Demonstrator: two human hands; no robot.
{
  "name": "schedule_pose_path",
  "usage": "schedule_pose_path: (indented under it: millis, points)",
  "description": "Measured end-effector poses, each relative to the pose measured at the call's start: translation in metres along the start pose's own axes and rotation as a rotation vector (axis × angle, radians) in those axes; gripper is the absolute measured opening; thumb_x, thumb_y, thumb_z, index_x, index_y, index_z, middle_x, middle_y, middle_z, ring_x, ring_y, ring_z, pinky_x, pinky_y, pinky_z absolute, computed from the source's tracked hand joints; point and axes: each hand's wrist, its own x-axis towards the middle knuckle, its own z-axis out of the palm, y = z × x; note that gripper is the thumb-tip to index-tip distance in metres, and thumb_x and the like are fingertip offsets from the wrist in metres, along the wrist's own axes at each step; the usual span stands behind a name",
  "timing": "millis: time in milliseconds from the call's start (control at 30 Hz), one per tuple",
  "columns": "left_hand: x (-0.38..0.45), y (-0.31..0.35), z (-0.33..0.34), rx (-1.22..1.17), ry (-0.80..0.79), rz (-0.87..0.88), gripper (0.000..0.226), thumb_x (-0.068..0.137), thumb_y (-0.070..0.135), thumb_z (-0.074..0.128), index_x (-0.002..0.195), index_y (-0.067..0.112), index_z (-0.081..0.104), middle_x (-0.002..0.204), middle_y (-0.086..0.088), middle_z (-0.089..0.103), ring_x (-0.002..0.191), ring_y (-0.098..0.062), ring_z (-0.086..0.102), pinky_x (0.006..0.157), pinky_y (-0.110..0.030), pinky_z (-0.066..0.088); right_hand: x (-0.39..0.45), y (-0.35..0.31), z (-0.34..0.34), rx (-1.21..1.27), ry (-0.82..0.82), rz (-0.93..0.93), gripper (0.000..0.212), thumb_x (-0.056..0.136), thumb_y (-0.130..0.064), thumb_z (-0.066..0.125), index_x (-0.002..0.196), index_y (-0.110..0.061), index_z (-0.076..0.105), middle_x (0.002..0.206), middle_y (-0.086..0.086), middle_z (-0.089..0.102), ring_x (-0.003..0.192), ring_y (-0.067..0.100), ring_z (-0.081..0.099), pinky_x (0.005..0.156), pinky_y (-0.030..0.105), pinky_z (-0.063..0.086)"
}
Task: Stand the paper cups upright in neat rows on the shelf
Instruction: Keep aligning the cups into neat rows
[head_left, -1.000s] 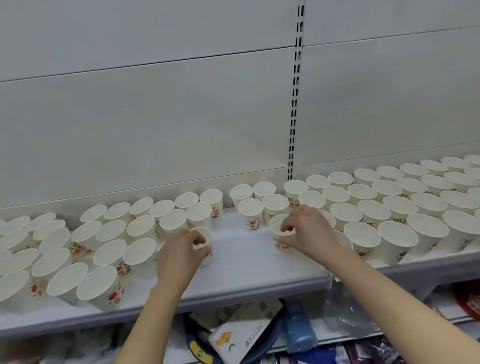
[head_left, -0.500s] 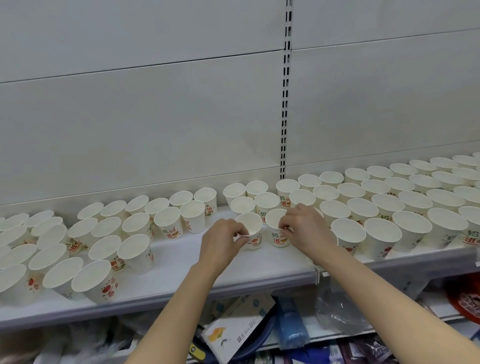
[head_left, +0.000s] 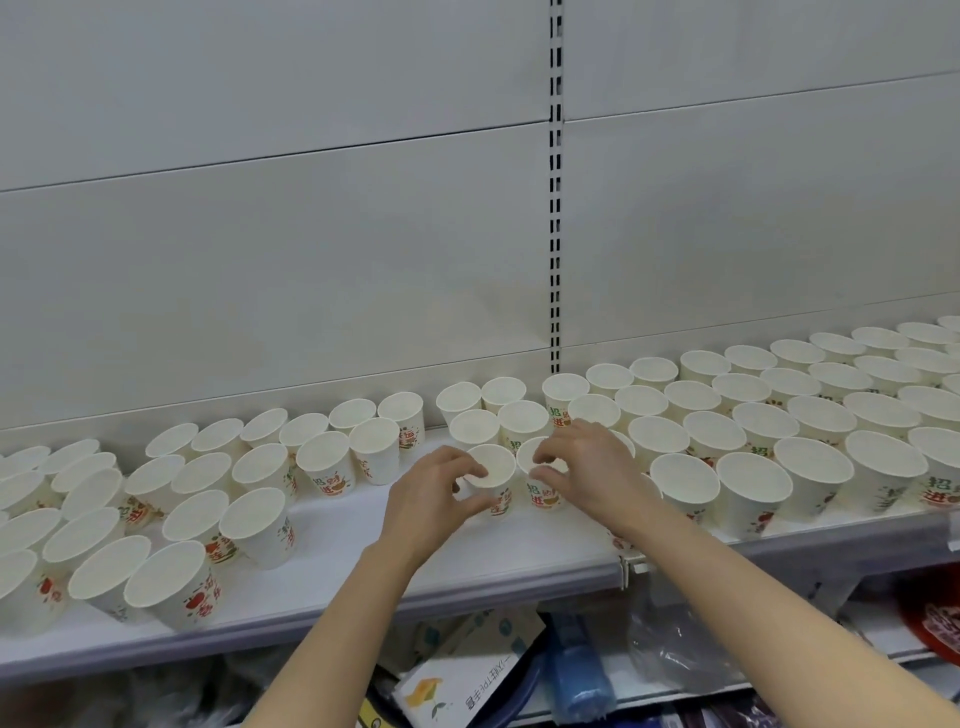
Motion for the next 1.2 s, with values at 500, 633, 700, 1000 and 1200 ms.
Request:
schedule_pose_path:
  millis: [500,633,700,1000,1200]
  points:
    - [0.111,-0.001,-0.016,0.181,0.025,-0.120,0.014,0.088,0.029,0.065,0.098,0.032,0.074,0.103,0.007,0.064,0.104,-0.016,0.054,0.075,-0.031,0.045,0.112,0.047,0.020,-0.074,-0.206,0.057,0.009,0.084,-0.027,0.065,0.091,-0.027,0.072,0.088,-0.008,0.064,0.095,0.017,0.048,0.071,0.030,0.038]
    - [0.117,-0.005,-0.006,0.159,0.033,-0.130,0.012,0.087,0.026,0.063,0.089,0.030,0.074,0.093,0.008,0.063,0.099,-0.016,0.055,0.074,-0.034,0.049,0.116,0.050,0.032,-0.126,-0.194,0.139,0.012,0.081,-0.032,0.067,0.087,-0.023,0.071,0.088,-0.005,0.063,0.096,0.019,0.050,0.067,0.027,0.033]
    - [0.122,-0.005,-0.005,0.160,0.039,-0.124,0.013,0.087,0.026,0.062,0.088,0.030,0.074,0.093,0.007,0.063,0.098,-0.016,0.055,0.073,-0.034,0.049,0.117,0.047,0.036,-0.190,-0.167,0.192,0.014,0.080,-0.033,0.065,0.084,-0.020,0.071,0.087,-0.002,0.064,0.094,0.020,0.053,0.064,0.027,0.033]
    - [0.160,0.021,0.008,0.249,-0.197,-0.047,0.016,0.082,0.025,0.067,0.095,0.031,0.075,0.104,0.005,0.066,0.100,-0.019,0.062,0.069,-0.025,0.040,0.118,0.042,0.040,-0.321,-0.233,0.300,0.011,0.080,-0.029,0.064,0.085,-0.020,0.069,0.086,0.002,0.067,0.088,0.024,0.060,0.063,0.027,0.036]
    - [0.169,0.027,0.018,0.287,-0.210,-0.043,0.018,0.083,0.021,0.065,0.096,0.028,0.075,0.106,0.000,0.068,0.102,-0.023,0.062,0.073,-0.026,0.043,0.112,0.050,0.035,-0.318,-0.220,0.313,0.014,0.080,-0.031,0.065,0.087,-0.020,0.069,0.088,0.002,0.068,0.085,0.024,0.062,0.063,0.026,0.036]
